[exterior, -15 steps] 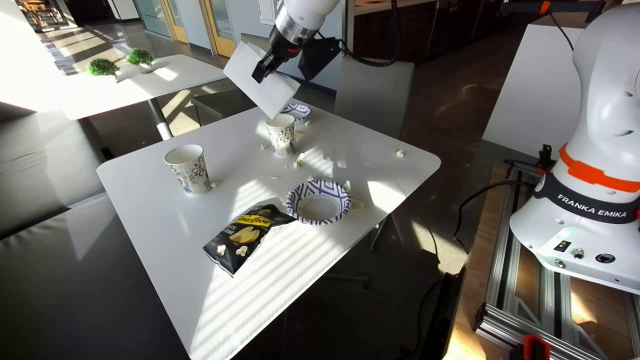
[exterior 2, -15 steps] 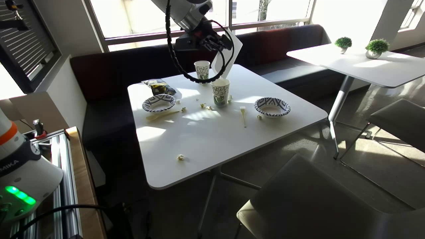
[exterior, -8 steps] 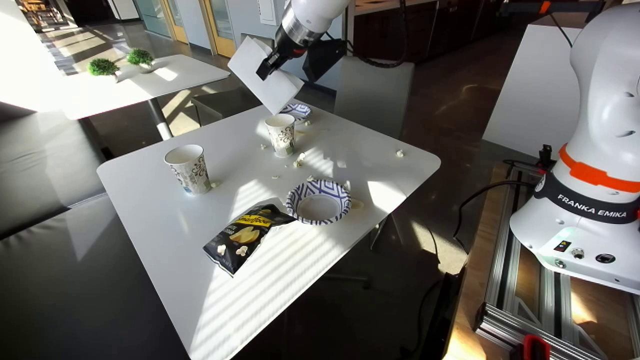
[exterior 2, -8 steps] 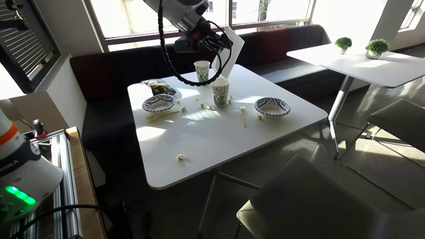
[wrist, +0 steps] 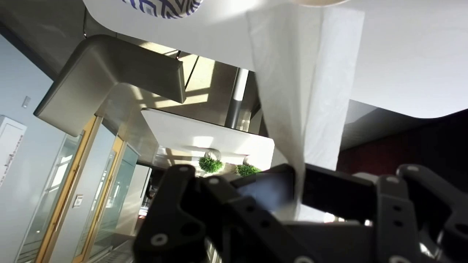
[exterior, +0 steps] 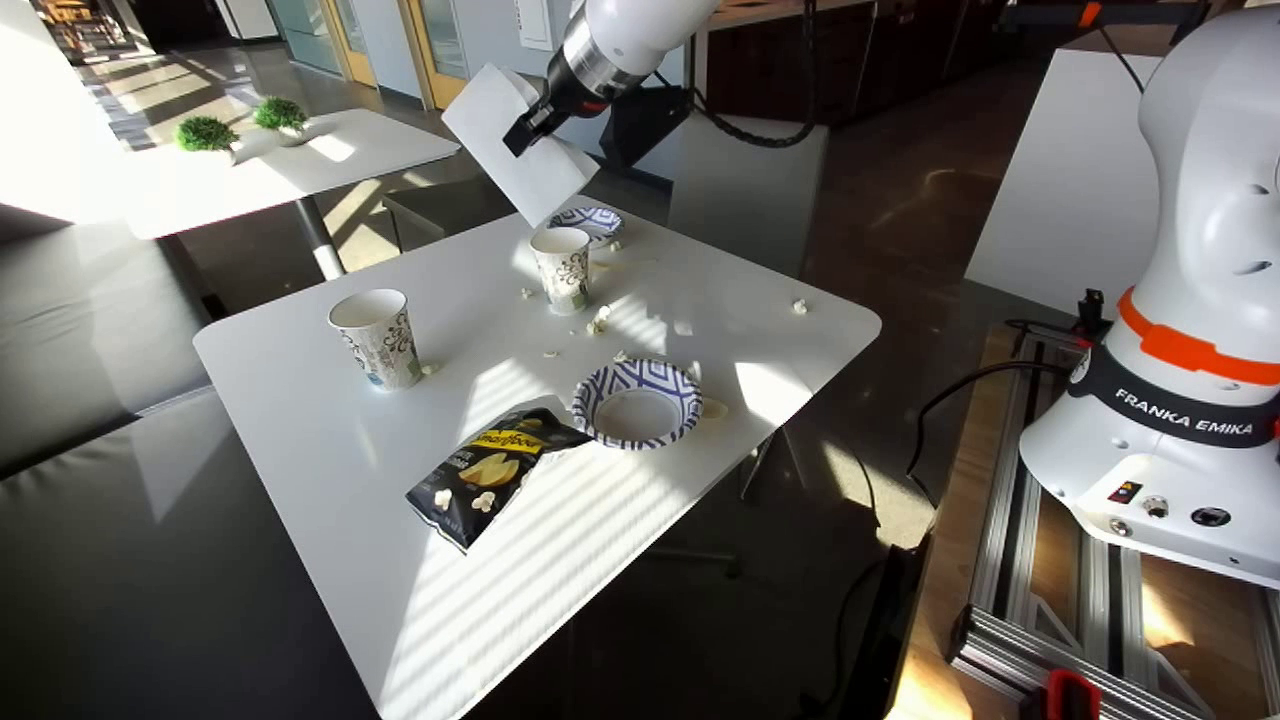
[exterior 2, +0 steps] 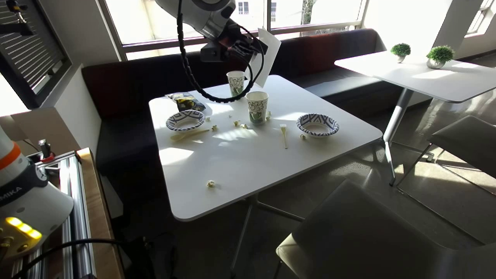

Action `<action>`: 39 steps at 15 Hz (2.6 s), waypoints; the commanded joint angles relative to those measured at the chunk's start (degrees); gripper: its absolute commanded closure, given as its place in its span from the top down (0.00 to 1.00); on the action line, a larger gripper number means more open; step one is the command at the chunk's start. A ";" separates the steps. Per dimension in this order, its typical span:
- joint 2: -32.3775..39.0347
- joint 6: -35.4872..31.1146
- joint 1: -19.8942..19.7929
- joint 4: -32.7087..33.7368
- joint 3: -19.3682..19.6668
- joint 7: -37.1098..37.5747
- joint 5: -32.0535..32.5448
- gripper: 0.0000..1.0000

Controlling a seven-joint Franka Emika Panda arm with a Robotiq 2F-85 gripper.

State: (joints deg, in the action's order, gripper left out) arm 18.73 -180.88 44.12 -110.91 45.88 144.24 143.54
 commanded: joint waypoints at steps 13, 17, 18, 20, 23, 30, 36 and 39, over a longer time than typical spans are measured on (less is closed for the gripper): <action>-9.95 10.99 0.76 -9.93 -4.11 -4.58 0.68 0.00; -9.64 12.23 0.70 -11.08 -2.74 -4.78 0.68 0.00; -9.95 12.30 0.59 -11.31 -2.93 -4.99 0.67 0.00; -9.83 11.40 0.15 -11.29 -2.86 -3.77 0.68 0.00; -9.26 13.30 0.79 -11.63 -1.76 -7.01 -0.84 0.00; -10.43 10.81 -0.13 -11.83 -2.54 -9.71 0.08 0.00; -16.08 4.39 -2.09 -14.50 1.05 -25.88 -11.31 0.00; -16.66 -0.39 -2.15 -15.70 4.77 -36.43 -18.40 0.00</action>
State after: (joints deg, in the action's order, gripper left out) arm 4.67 -177.27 41.08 -123.38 47.11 117.33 131.34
